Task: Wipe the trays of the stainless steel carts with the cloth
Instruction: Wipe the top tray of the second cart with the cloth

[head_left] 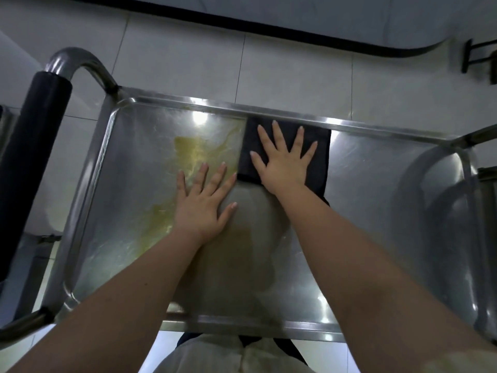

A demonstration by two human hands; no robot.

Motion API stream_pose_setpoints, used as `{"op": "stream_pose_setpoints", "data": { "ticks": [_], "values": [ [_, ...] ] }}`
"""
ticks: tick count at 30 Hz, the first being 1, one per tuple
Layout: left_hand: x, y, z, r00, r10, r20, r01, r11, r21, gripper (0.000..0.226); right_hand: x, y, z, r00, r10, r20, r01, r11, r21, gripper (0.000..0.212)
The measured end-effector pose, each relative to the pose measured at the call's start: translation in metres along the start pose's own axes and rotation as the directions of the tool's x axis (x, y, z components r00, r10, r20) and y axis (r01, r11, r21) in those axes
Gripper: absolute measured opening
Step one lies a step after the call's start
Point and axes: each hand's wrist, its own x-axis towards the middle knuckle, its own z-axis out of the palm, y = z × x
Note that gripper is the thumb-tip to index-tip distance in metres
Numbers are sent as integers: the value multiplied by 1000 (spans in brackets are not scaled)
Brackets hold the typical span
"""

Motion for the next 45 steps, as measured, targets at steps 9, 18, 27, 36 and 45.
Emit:
{"op": "stream_pose_setpoints", "data": {
  "ticks": [9,18,27,36,45],
  "values": [
    [5,2,-1,1000,12,8,-12,1000,-9,64,-43,191,-8,839,544,9,-542,832,118,65],
    [5,-1,-6,1000,-4,23,4,1000,24,63,13,9,1,993,120,-1,-120,991,60,67],
    [12,2,-4,1000,11,15,-11,1000,6,63,-29,201,-11,858,514,-1,-508,848,151,67],
    [14,0,-5,1000,8,30,-9,1000,22,64,-52,13,14,1000,10,-26,-9,999,35,66],
    [16,4,-9,998,-6,66,4,1000,24,65,-102,178,3,828,560,37,-561,822,99,78]
  ]
}}
